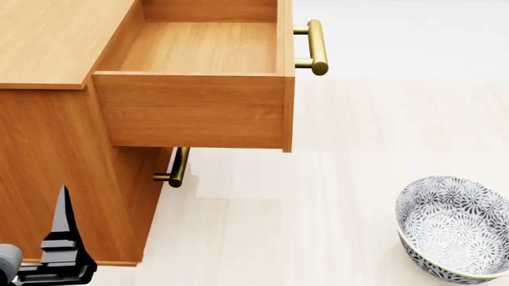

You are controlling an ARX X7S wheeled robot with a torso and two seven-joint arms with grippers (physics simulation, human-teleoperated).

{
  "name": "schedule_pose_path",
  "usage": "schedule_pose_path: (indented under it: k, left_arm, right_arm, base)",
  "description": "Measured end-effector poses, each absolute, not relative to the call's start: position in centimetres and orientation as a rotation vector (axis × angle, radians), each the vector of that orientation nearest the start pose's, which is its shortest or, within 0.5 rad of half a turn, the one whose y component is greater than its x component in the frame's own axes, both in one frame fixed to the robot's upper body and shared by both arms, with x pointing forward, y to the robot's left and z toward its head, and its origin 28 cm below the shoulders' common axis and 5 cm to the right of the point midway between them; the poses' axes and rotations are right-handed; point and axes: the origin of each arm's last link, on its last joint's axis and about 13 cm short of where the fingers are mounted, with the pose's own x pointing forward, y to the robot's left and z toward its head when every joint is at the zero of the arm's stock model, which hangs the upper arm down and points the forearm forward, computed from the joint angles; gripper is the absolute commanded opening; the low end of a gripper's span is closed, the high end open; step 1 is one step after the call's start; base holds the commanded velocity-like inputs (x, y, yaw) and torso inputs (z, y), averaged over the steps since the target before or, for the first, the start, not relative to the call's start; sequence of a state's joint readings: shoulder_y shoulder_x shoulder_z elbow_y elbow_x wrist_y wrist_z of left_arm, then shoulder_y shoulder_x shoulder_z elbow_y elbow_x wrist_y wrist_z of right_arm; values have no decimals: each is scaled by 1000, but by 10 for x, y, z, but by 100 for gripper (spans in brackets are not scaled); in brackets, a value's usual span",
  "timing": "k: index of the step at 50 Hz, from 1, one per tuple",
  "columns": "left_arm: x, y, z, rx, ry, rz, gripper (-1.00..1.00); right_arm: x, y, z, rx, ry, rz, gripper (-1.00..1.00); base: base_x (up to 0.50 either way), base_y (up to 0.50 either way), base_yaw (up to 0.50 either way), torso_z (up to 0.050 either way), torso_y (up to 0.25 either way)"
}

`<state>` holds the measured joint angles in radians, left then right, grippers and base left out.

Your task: Put the ketchup in the top drawer of the cabinet.

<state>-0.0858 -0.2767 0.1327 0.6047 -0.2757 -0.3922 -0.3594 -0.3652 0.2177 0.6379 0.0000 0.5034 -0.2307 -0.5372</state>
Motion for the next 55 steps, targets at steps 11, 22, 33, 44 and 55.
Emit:
schedule_pose_path:
  k: [11,22,33,44,55]
  left_arm:
    - [207,215,126,-17,-240,74,100]
    - [207,215,125,-18,-239,77,100]
    - [207,215,125,-19,-238,79,100]
    - [208,216,124,-22,-237,82,100]
    - [208,217,125,-24,-238,88,100]
  right_arm:
    - [87,-272,10,70,-108,-122,100]
    - [87,-272,7,77,-103,-127,100]
    - [88,-272,4,80,-96,-130,100]
    - [89,-271,3,88,-95,-132,-100]
    - [89,-270,3,106,-94,-134,-100]
  base:
    - [0,0,0,0,0]
    - [0,0,0,0,0]
    - [0,0,0,0,0]
    - [0,0,0,0,0]
    - [0,0,0,0,0]
